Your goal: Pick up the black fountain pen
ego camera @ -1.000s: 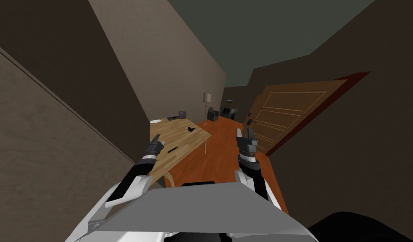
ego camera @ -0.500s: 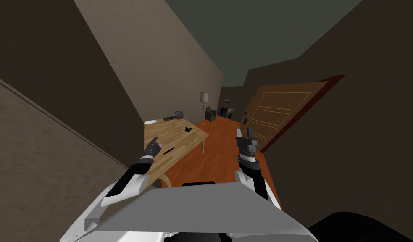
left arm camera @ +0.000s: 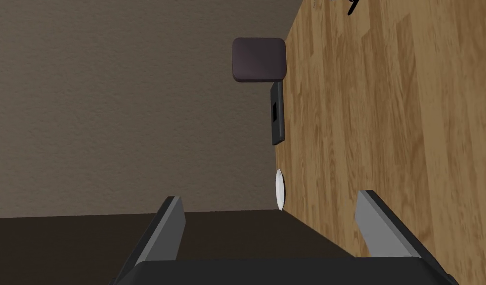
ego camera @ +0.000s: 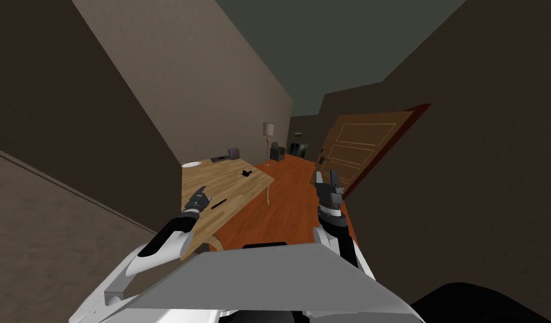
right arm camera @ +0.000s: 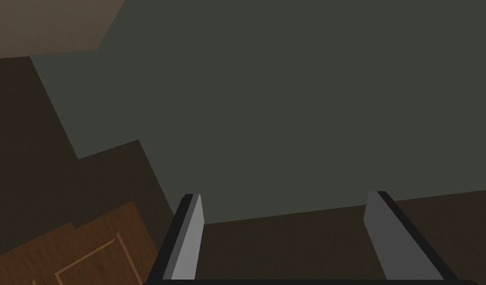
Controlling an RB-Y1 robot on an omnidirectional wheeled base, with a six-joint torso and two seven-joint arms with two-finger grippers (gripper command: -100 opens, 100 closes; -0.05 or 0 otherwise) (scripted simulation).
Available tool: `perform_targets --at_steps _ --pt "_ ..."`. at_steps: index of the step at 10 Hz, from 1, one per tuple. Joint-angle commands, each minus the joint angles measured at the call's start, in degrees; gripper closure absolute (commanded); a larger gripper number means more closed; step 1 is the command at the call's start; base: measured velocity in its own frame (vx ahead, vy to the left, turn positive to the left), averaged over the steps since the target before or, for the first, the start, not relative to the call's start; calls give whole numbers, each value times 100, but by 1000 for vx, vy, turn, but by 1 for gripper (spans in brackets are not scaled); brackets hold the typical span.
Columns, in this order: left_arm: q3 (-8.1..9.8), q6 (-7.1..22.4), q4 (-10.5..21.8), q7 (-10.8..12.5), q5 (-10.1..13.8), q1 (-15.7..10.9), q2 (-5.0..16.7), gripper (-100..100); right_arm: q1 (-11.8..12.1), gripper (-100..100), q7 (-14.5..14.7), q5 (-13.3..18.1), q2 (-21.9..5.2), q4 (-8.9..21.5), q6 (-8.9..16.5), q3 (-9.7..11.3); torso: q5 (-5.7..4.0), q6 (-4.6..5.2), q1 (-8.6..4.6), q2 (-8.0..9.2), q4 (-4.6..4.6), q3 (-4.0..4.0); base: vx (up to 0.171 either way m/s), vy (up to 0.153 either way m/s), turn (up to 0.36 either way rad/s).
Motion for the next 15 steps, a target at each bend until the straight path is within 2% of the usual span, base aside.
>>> perform_targets --at_steps 1,2,3,4,5,6,7,8,9,10,11,12,13,14,15 --pt "65 243 152 73 12 -70 19 -100 0 0 0 0 0 0 0 0 0 0 0 0 0 0 -5 -33 -80" --pt "213 441 336 216 64 -155 80 -100 0 0 0 0 0 0 0 0 1 -2 4 0 0 0 -1 -33 -147" --pt "213 583 336 216 64 -155 80 -100 0 0 0 0 0 0 0 0 1 0 4 0 0 0 -2 -24 -79" --pt "358 778 525 358 120 -241 136 -100 1 0 0 0 0 0 0 0 1 -2 7 0 0 0 9 -31 -157" --pt "358 926 525 358 120 -241 136 -100 0 0 0 0 0 0 0 0 1 0 6 -3 0 -2 7 -25 -70" --pt "501 1065 717 497 180 -328 189 -100 1 0 0 0 0 0 0 -1 2 -3 6 -3 -1 -2 1 -31 -140" --pt "501 1227 717 497 180 -328 189 -100 0 0 0 0 0 0 0 0 1 0 5 -2 0 -1 -1 -22 -86" --pt "638 1433 912 634 242 -415 239 -100 1 0 0 0 0 0 0 -1 1 -3 8 0 0 0 2 -22 -173" --pt "638 1583 912 634 242 -415 239 -100 0 0 0 0 0 0 0 0 2 0 9 0 0 0 2 -11 -79" --pt "770 1769 1111 765 308 -502 286 -100 1 0 0 0 0 0 0 -1 2 -3 12 -1 0 0 6 -10 -140" --pt "770 1955 1111 765 308 -502 286 -100 0 0 0 0 0 0 0 -1 3 -1 14 -3 0 -1 7 -4 -92" --pt "770 1956 1111 765 308 -502 286 -100 1 0 0 0 0 0 0 -1 3 -4 15 -2 -1 -1 0 0 0" --pt "893 2178 1312 891 377 -588 332 -100 1 0 0 0 0 0 0 -1 3 -5 16 0 0 0 6 -4 -154" --pt "893 2292 1312 891 377 -588 332 -100 0 0 0 0 -1 0 0 -1 3 -1 15 -1 0 0 6 2 -101" --pt "1009 2538 1477 1010 449 -673 380 -100 1 0 0 0 -1 0 0 -1 3 -4 17 -2 0 -1 8 4 -138"
